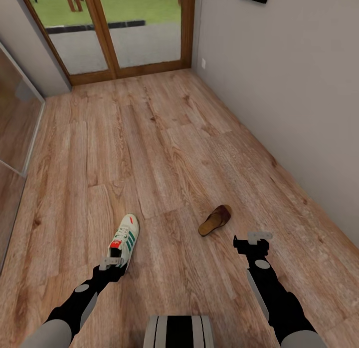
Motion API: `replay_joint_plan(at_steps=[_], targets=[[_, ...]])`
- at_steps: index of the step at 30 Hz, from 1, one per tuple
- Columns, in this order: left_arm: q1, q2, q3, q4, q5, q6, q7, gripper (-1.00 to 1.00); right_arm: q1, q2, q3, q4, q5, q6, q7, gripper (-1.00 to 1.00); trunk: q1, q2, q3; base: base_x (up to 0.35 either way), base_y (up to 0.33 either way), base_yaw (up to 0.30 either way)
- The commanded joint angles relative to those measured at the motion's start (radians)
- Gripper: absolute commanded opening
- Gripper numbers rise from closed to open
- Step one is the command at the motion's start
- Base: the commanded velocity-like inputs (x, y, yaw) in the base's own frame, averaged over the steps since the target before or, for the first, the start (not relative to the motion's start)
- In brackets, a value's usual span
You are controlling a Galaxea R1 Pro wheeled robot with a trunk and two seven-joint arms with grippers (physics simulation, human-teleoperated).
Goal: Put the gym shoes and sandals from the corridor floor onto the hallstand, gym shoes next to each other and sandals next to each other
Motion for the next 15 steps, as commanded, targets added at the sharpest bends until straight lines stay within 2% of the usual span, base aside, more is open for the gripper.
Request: replay_joint_plan(at_steps=[1, 7, 8, 15], targets=[[-0.001, -0.001, 0.009, 0.001, -0.010, -0.005, -0.007, 1.00, 0.000, -0.001, 0.004, -0.001, 0.005, 0.008, -0.006, 1.00, 0.000, 0.000, -0.001, 0.000, 0.000, 0.000], [0.000, 0.001, 0.009, 0.001, -0.011, -0.005, -0.006, 1.00, 0.000, -0.001, 0.004, -0.001, 0.005, 0.008, -0.006, 1.00, 0.000, 0.000, -0.001, 0.000, 0.000, 0.000], [0.000, 0.001, 0.009, 0.001, -0.011, -0.005, -0.006, -1.00, 0.000, -0.001, 0.004, -0.001, 0.005, 0.008, -0.006, 1.00, 0.000, 0.000, -0.001, 0.000, 0.000, 0.000], [0.000, 0.002, 0.013, 0.001, -0.009, -0.006, -0.005, -1.00, 0.000, -0.001, 0.004, -0.001, 0.005, 0.008, -0.006, 1.00, 0.000, 0.000, -0.001, 0.000, 0.000, 0.000]])
